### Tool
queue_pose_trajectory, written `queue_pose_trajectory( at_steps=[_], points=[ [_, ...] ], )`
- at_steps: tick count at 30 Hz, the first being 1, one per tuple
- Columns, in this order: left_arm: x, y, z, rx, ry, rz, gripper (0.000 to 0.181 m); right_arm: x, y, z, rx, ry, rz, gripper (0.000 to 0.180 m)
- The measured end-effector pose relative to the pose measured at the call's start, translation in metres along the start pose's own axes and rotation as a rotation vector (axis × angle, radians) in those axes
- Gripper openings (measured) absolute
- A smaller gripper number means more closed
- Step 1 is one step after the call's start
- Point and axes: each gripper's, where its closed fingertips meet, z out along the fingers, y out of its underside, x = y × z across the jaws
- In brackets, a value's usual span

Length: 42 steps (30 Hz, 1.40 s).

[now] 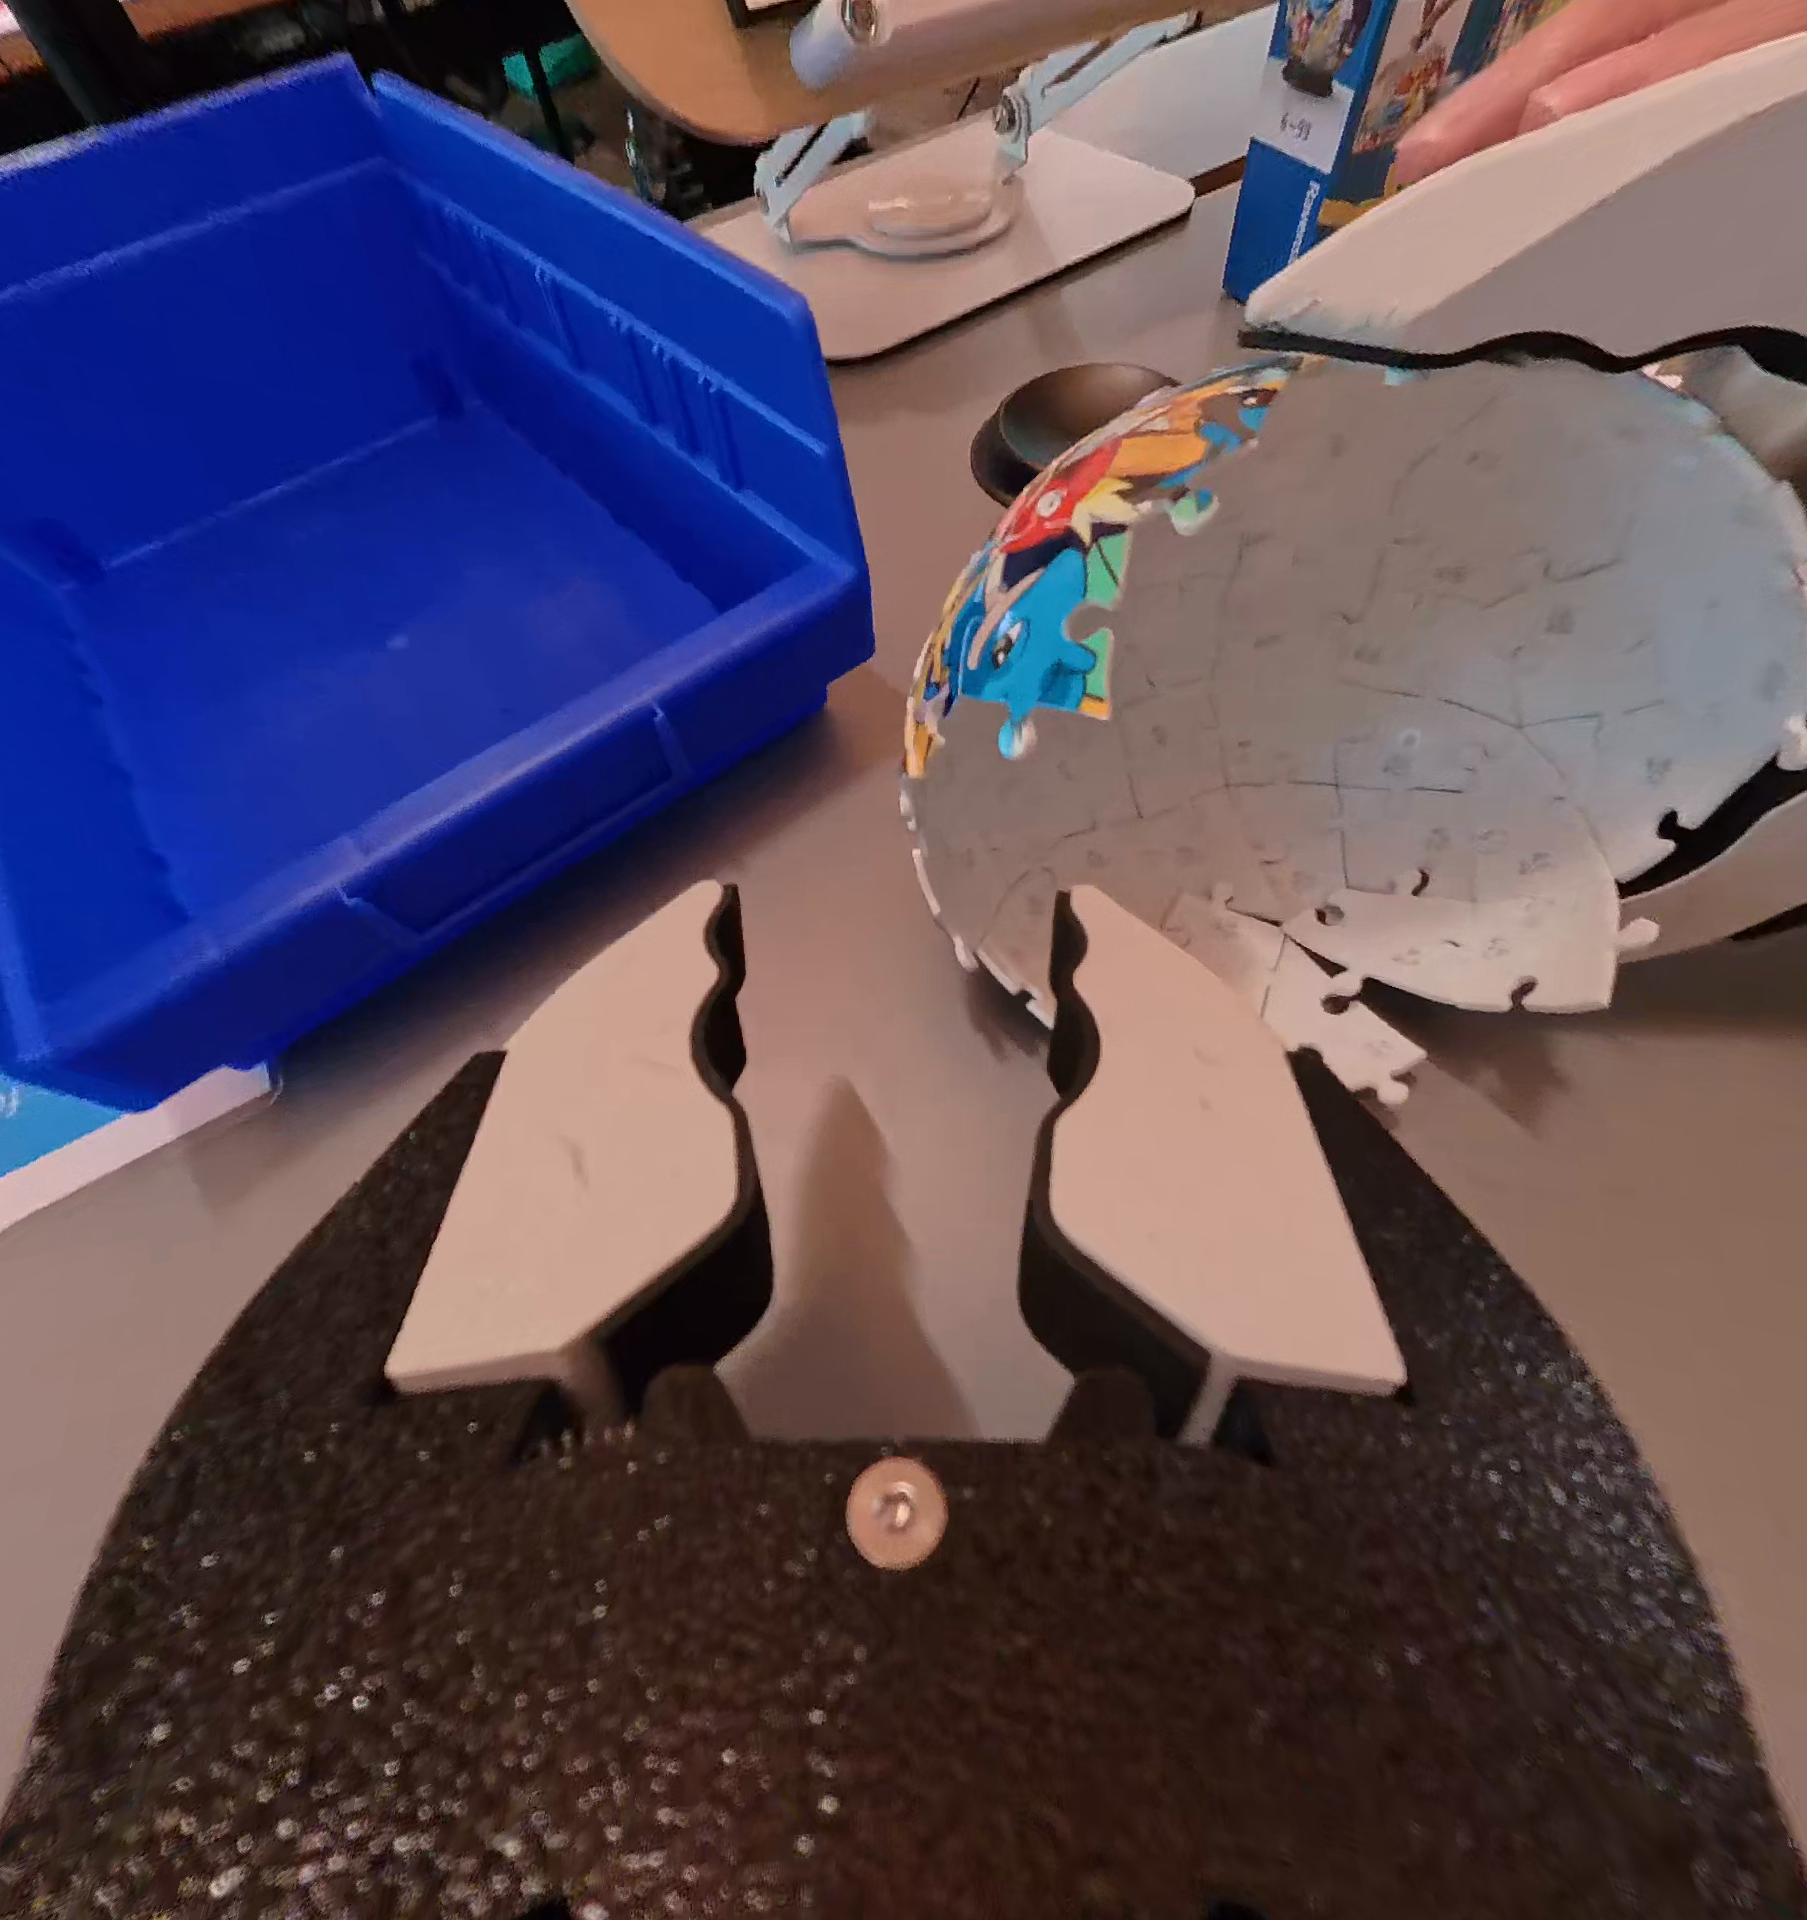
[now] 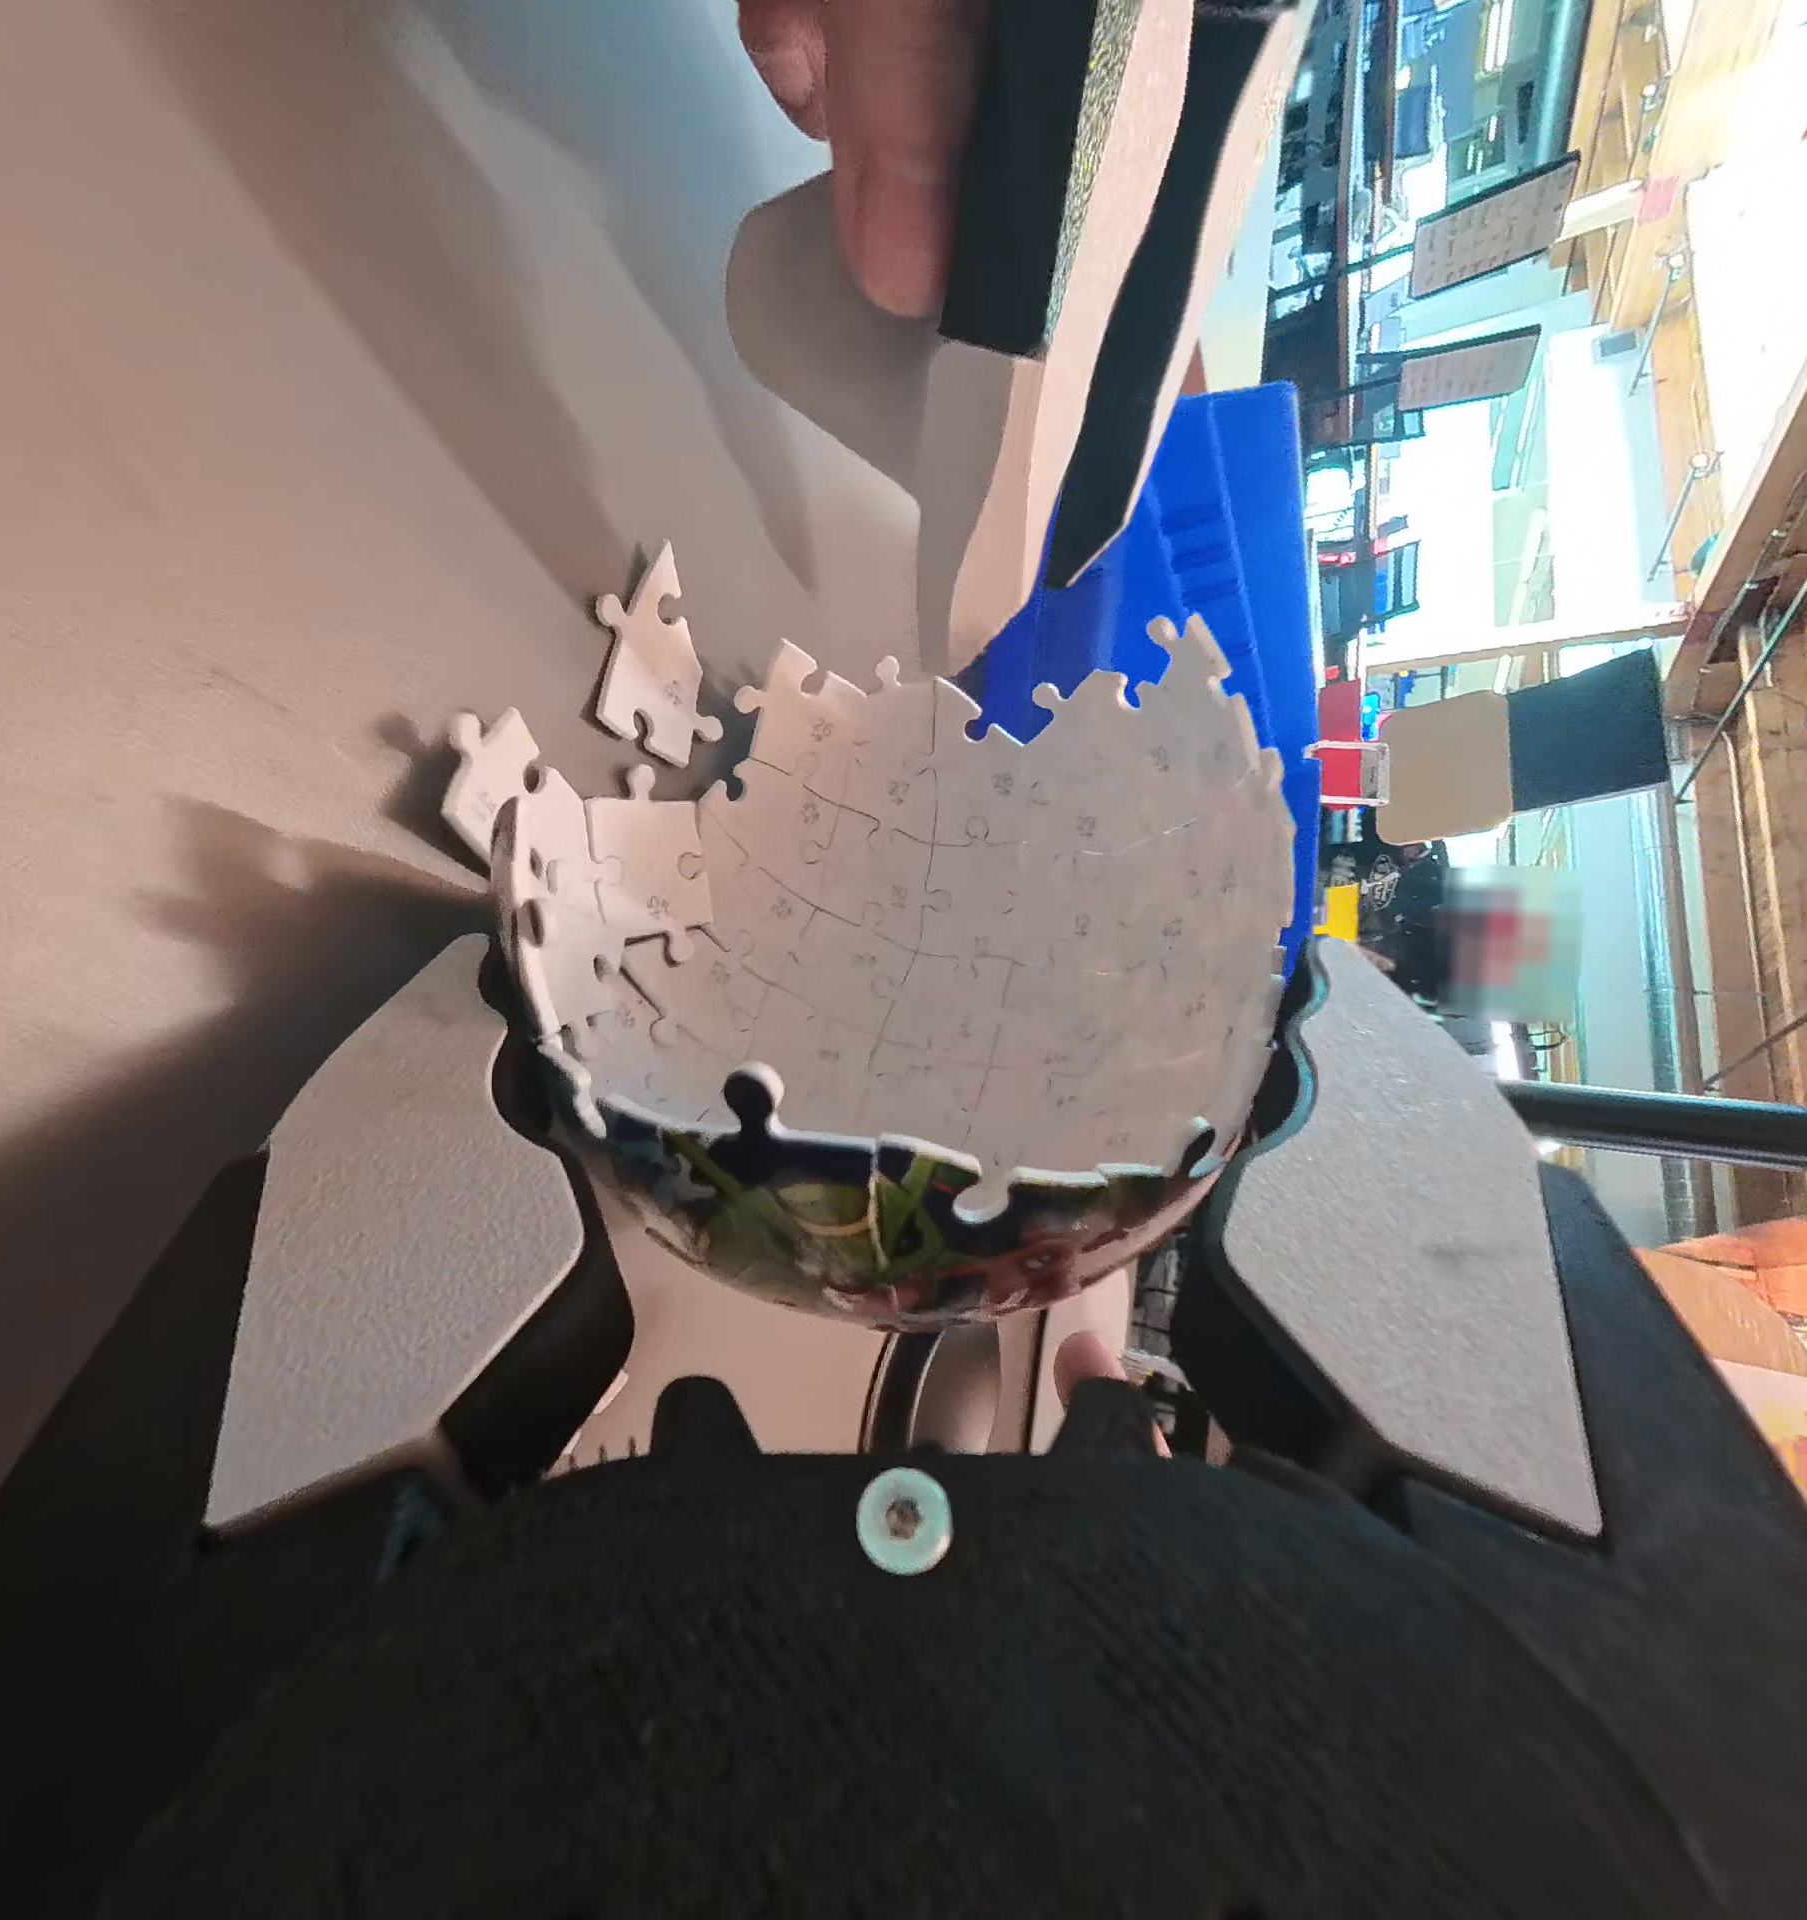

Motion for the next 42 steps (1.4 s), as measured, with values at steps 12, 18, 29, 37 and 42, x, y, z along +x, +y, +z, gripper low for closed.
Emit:
queue_pose_trajectory(
  at_steps=[12,18,29,37,42],
  points=[
    [0.009,-0.007,0.008,0.092,0.058,0.142,0.049,-0.002,0.0,-0.004,0.041,0.008,0.029,0.132],
    [0.009,-0.027,0.021,0.118,0.08,0.249,0.047,-0.002,0.001,-0.005,0.056,0.004,0.039,0.132],
    [0.012,-0.054,0.045,0.275,-0.058,0.555,0.006,-0.001,0.004,-0.005,0.082,0.005,0.091,0.135],
    [0.01,-0.056,0.044,0.361,-0.086,0.561,0.007,-0.007,0.021,-0.016,0.109,-0.061,0.112,0.131],
    [0.01,-0.057,0.047,0.372,-0.094,0.578,0.008,0.003,0.035,-0.034,0.156,-0.065,0.168,0.128]
  ],
)
